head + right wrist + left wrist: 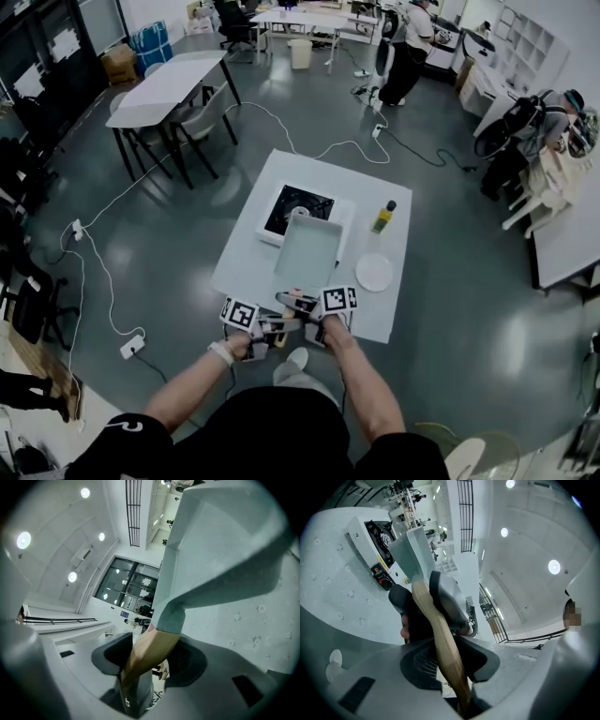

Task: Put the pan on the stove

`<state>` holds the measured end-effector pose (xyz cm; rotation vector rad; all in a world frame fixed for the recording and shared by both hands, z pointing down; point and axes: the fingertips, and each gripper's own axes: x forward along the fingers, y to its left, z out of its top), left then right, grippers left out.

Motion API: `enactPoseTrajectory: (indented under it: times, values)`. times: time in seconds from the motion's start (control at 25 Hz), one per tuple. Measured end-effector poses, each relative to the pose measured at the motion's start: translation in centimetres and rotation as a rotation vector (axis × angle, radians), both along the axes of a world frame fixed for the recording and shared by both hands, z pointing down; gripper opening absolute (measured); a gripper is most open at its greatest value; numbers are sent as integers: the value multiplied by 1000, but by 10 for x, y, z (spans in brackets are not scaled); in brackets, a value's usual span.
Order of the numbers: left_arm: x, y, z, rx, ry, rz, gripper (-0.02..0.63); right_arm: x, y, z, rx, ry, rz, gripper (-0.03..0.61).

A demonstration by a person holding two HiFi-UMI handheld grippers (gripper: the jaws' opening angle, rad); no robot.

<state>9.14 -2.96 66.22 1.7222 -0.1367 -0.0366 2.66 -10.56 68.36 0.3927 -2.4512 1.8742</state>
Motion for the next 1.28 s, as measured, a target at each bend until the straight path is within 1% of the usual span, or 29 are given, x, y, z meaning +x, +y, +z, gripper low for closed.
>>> enactPoseTrajectory:
  times: [0.04,0.2,0.36,0.48,0.56,0.68,0.76,0.84,0.88,0.92,0.96,1.04,1.08,1.12,1.2,1.28]
  values:
    - [1,-4,1,-13,3,0,89,1,-5,1,-3,1,2,206]
    - [2,-25,-2,-24,19,10,89,0,-28,-1,6,-7,7,206]
    - [1,-45,-5,16,29,36,89,0,-48,-4,22,-3,20,206]
    - [1,-60,-3,20,17,43,89,2,-63,-3,26,-4,33,206]
    - [2,-67,-4,13,24,46,89,2,-72,-4,33,-12,38,206]
    - [-2,-74,-8,6,37,54,89,0,-78,-3,3,8,59,206]
    - [-6,-78,-8,34,23,65,89,-2,-82,-4,8,20,65,206]
    - [-10,-85,-10,76,14,82,89,-8,-88,-12,47,-16,55,206]
    - [-11,-88,-11,60,21,84,89,-14,-92,-19,81,-57,43,206]
    - [-13,-90,-13,37,30,86,89,-17,-96,-23,95,-80,41,206]
    - [-15,-94,-13,34,31,92,89,-17,-100,-20,71,-64,57,206]
    - [-22,-108,-8,90,4,118,89,-17,-111,-9,24,-18,95,206]
    - [-27,-115,-6,122,-6,135,89,-20,-117,-8,22,-15,106,206]
    - [-31,-121,-6,124,-2,150,89,-24,-124,-8,25,-15,116,206]
    - [-42,-132,-8,104,11,178,89,-33,-138,-9,34,-16,140,206]
    - [-53,-147,-7,129,-2,214,89,-41,-153,-10,42,-10,172,207]
